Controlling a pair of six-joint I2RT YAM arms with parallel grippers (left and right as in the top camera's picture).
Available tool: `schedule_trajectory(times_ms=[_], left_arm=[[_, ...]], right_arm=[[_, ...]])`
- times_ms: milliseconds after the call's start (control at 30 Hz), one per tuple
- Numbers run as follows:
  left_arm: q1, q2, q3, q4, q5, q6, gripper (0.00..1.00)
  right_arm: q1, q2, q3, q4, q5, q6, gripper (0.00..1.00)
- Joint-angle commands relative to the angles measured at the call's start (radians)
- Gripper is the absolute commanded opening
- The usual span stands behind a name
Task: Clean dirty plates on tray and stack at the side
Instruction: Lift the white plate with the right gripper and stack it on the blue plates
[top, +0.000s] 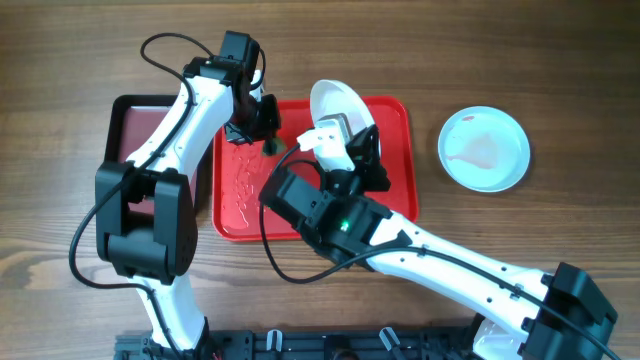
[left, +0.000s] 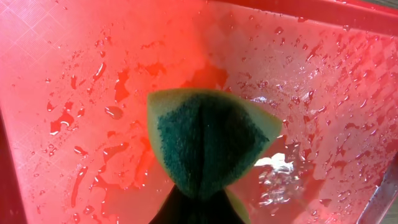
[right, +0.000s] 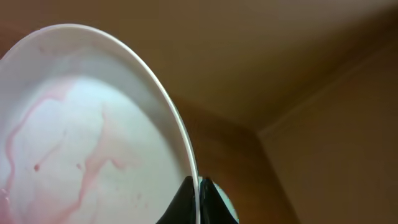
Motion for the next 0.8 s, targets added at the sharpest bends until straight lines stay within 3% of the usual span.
schedule_trajectory(times_ms=[0,167,267,300,367,433,467,567,767], left_arm=[[0.000,-0.008,-0.002,0.005,0.016,-0.005,0.04],[0.000,-0.008,-0.002,0.006,0.016,-0.005,0.04],[0.000,-0.008,-0.002,0.006,0.016,-0.005,0.04],[0.000,-0.008,-0.002,0.006,0.016,-0.005,0.04],[0.000,-0.008,-0.002,0.006,0.016,-0.005,0.04],[0.000,-0.008,-0.002,0.006,0.016,-0.005,0.04],[0.000,-0.008,-0.002,0.006,0.016,-0.005,0.04],[0.000,-0.008,-0.002,0.005,0.016,-0.005,0.04],[0.000,-0.008,-0.002,0.005,0.016,-0.005,0.04]], right_arm=[[0.004,-0.031,0.005,0.040,0.092,-0.077,0.04],[0.004,-0.031,0.005,0.065,0.081,-0.074,0.04],[0.004,-0.031,0.005,0.060,-0.028,-0.039,0.04],[0.004,-0.031,0.005,0.045,-0.106,-0.018,0.04],[-0.007,-0.031,0.005,-0.028,-0.483,0.012,0.04],[-0.045,-0.031,0.005,-0.109,-0.696,0.156,0.04],[-0.088,-0.031,0.005,-0.154,-0.790,0.216,0.04],[-0.247,-0.044,0.005,-0.182,-1.066,0.212,0.04],[-0.753,-0.092,0.005,-0.220,-1.420,0.201,0.04]])
